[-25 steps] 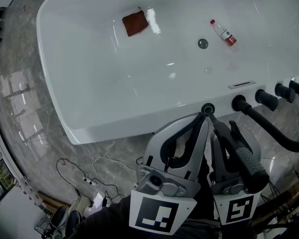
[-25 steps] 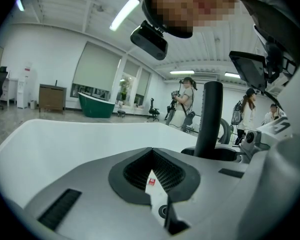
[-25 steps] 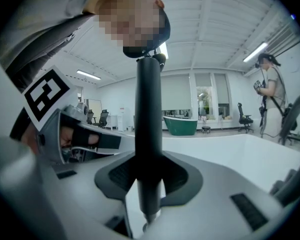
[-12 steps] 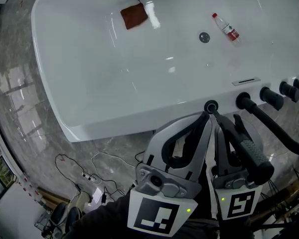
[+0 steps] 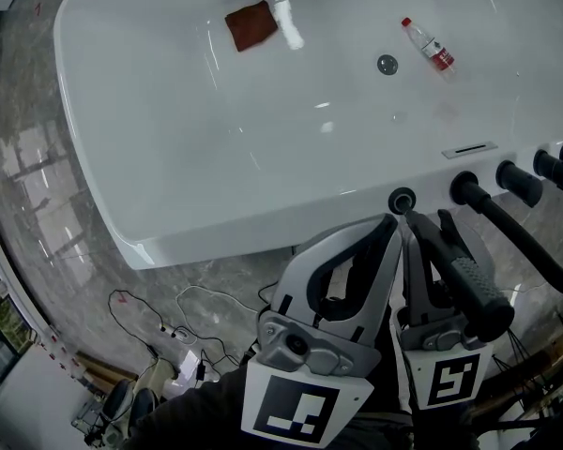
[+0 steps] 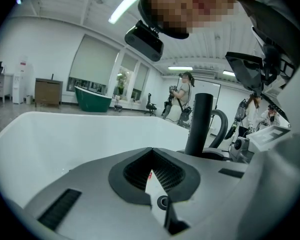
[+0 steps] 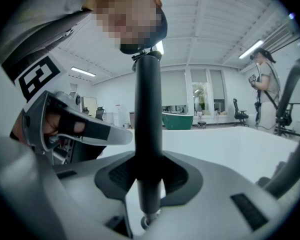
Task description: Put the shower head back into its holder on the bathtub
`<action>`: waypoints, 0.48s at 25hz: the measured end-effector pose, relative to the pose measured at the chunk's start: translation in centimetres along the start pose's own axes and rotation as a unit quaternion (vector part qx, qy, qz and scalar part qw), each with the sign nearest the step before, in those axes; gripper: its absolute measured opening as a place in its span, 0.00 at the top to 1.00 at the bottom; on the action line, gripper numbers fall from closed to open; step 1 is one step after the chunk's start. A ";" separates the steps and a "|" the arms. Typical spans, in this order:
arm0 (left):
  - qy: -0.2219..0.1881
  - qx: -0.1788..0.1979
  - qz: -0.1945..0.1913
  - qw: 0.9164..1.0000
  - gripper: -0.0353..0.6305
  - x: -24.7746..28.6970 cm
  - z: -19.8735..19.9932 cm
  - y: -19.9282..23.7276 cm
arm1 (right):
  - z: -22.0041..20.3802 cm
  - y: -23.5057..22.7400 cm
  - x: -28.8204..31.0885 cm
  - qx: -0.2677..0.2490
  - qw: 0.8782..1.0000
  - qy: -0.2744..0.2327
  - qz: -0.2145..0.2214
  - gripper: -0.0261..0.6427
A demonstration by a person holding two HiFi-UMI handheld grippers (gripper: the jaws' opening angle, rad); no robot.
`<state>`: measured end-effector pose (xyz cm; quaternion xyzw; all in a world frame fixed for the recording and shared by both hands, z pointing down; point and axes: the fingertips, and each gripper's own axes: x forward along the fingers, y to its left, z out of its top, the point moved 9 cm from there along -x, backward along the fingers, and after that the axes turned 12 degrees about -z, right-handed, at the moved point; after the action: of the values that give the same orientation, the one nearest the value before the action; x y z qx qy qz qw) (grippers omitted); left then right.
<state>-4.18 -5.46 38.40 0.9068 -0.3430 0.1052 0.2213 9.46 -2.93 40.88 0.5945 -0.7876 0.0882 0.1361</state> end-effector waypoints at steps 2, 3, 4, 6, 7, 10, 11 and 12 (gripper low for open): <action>0.001 -0.002 -0.001 1.000 0.94 0.2 -0.2 0.2 | -0.2 0.0 0.1 0.002 1.000 0.001 -0.002 0.77; 0.002 -0.003 -0.003 1.000 0.94 0.3 -0.3 0.2 | -0.4 -0.1 0.2 0.003 1.000 0.002 -0.004 0.77; 0.004 -0.003 -0.005 1.000 0.94 0.4 -0.4 0.2 | -0.5 -0.2 0.2 0.005 1.000 0.003 -0.005 0.77; 0.008 -0.003 -0.007 1.000 0.94 0.5 -0.5 0.3 | -0.7 -0.2 0.3 0.007 1.000 0.005 -0.005 0.77; 0.009 -0.002 -0.008 1.000 0.94 0.5 -0.5 0.3 | -0.8 -0.1 0.4 0.007 1.000 0.006 -0.004 0.77; 0.012 -0.003 -0.008 1.000 0.94 0.7 -0.6 0.4 | -1.5 -0.2 0.6 0.005 1.000 0.011 -0.005 0.77; 0.014 -0.003 -0.008 1.000 0.94 0.7 -0.6 0.4 | -1.7 -0.3 0.7 0.005 1.000 0.012 -0.006 0.77; 0.015 -0.002 -0.009 1.000 0.94 0.7 -0.6 0.4 | -1.8 -0.3 0.7 0.005 1.000 0.014 -0.007 0.77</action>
<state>-3.95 -5.82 39.26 0.9077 -0.3318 0.1156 0.2295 9.78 -3.14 42.79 0.5996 -0.7809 0.0992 0.1446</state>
